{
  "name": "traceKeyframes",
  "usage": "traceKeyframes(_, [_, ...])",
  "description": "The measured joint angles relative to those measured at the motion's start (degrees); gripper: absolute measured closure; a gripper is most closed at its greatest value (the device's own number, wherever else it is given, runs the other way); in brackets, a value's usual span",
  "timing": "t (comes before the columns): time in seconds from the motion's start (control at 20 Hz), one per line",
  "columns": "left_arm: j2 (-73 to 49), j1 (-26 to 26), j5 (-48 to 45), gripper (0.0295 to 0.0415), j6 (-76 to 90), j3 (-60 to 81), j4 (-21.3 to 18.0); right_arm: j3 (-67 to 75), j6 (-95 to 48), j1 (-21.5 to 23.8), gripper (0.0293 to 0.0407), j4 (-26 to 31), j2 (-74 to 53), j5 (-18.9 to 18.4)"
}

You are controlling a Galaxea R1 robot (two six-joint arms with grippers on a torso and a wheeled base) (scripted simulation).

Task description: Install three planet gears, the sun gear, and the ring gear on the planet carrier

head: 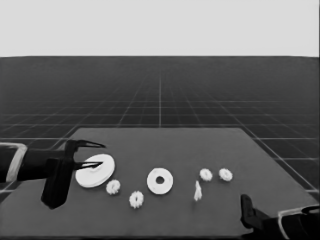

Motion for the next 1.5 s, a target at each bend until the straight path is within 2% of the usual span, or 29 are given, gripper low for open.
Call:
traceKeyframes(0.05, [-0.16,4.05,2.82,0.0415,-0.15,4.08,-4.20,3.03,-0.19,-3.10,0.0407,4.33,0.78,1.33])
traceKeyframes(0.1, [-0.10,2.56,1.69,0.0414,-0.09,2.45,-2.50,1.69,-0.11,-1.93,0.0392,2.55,0.46,0.77])
traceKeyframes(0.15, [-0.08,1.65,1.02,0.0396,-0.05,1.44,-1.48,0.90,-0.07,-1.25,0.0363,1.51,0.26,0.45])
traceKeyframes(0.2, [-0.06,1.12,0.62,0.0364,-0.03,0.85,-0.88,0.45,-0.04,-0.86,0.0332,0.89,0.15,0.25])
traceKeyframes(0.25, [14.98,12.43,27.06,0.0337,-27.90,7.86,27.19,0.19,-0.02,-0.63,0.0320,0.53,0.08,0.14])
traceKeyframes(0.3, [37.65,20.03,55.61,0.0321,-56.54,4.71,34.50,0.04,-0.01,-0.50,0.0317,0.32,0.05,0.08])
traceKeyframes(0.35, [48.21,21.81,56.30,0.0307,-84.67,-5.44,22.05,-0.05,-0.01,-0.42,0.0316,0.20,0.02,0.04])
traceKeyframes(0.4, [50.16,21.83,56.30,0.0310,-100.25,-14.68,11.71,-0.09,0.00,-0.38,0.0315,0.13,0.01,0.02])
traceKeyframes(0.45, [50.78,21.81,54.91,0.0317,-107.31,-21.86,4.87,-0.12,0.00,-0.36,0.0315,0.09,0.01,0.00])
traceKeyframes(0.5, [51.36,21.91,53.78,0.0322,-110.55,-26.84,0.73,-0.14,0.00,-0.34,0.0315,0.06,0.00,0.00])
traceKeyframes(0.6, [52.21,22.06,52.69,0.0325,-112.81,-32.23,-3.23,-0.15,0.00,-0.33,0.0315,0.04,0.00,-0.01])
traceKeyframes(0.7, [52.63,22.12,52.33,0.0326,-113.31,-34.40,-4.64,-0.16,0.00,-0.32,0.0315,0.03,0.00,-0.01])
traceKeyframes(0.75, [53.02,27.81,52.32,0.0326,-111.49,-37.01,1.21,-0.16,0.00,-0.32,0.0315,0.03,0.00,-0.01])
traceKeyframes(0.85, [53.69,33.58,51.21,0.0326,-108.91,-40.98,6.19,-0.16,0.00,-0.32,0.0315,0.03,0.00,-0.01])
traceKeyframes(0.95, [54.05,35.23,50.52,0.0326,-107.87,-42.71,7.70,-0.16,0.00,-0.32,0.0315,0.03,0.00,-0.01])
traceKeyframes(1.2, [54.24,35.94,50.13,0.0326,-107.35,-43.59,8.41,-0.16,0.00,-0.32,0.0315,0.03,0.00,-0.01])
traceKeyframes(1.3, [54.25,35.97,50.11,0.0397,-107.32,-43.63,8.44,-0.16,0.00,-0.32,0.0315,0.03,0.00,-0.01])
traceKeyframes(1.5, [54.26,35.95,50.10,0.0398,-107.31,-43.64,8.46,-0.16,0.00,-0.32,0.0315,0.03,0.00,-0.01])
